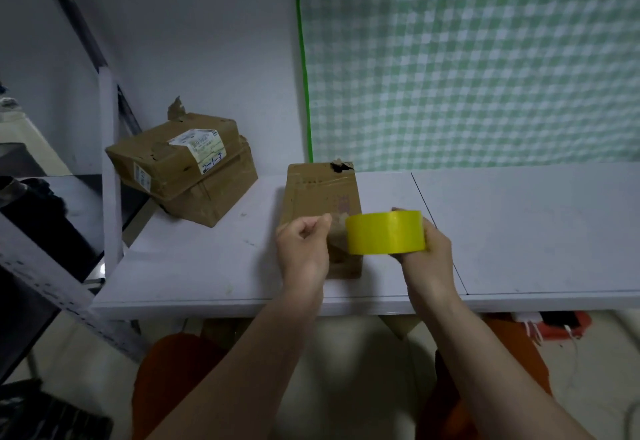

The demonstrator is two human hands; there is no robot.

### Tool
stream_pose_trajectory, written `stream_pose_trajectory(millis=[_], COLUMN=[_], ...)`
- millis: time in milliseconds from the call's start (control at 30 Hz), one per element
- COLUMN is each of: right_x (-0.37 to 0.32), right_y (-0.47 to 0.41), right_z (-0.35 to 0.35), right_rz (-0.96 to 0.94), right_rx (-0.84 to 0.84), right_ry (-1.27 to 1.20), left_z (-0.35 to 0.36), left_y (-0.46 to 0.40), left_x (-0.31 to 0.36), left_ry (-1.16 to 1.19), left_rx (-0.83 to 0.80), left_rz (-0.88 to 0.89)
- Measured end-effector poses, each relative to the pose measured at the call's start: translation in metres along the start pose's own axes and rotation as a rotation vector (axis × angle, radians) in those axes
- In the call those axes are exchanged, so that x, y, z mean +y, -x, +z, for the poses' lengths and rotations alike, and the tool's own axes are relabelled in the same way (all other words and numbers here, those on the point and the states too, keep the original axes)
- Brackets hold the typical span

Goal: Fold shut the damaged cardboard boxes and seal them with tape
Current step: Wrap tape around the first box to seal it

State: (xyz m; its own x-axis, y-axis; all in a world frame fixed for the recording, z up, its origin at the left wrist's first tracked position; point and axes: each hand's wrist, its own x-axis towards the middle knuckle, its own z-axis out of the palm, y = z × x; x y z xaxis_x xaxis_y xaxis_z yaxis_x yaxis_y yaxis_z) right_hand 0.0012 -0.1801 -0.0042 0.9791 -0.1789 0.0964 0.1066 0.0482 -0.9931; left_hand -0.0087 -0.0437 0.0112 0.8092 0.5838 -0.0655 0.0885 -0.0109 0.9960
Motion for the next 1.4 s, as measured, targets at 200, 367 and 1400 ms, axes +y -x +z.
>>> stream_pose_trajectory(millis=[200, 367, 1400], right_x=[-0.008, 0.0, 0.023], right_y=[-0.026, -0.041, -0.077], right_z=[-0.021, -0.024, -0.013], right_rz=[-0.107, -0.091, 0.008], right_rx=[0.018, 0.112, 0.134], right_ry=[0.161, 0.253, 0.359], left_z=[-0.006, 0.004, 0.013], left_y=[-0.023, -0.026, -0.06], left_x=[-0.003, -0.007, -0.026], left_ry=[-0.232, -0.223, -0.567], left_rx=[0.199, 0.199, 0.182], left_rz=[0.102, 0.063, 0.248])
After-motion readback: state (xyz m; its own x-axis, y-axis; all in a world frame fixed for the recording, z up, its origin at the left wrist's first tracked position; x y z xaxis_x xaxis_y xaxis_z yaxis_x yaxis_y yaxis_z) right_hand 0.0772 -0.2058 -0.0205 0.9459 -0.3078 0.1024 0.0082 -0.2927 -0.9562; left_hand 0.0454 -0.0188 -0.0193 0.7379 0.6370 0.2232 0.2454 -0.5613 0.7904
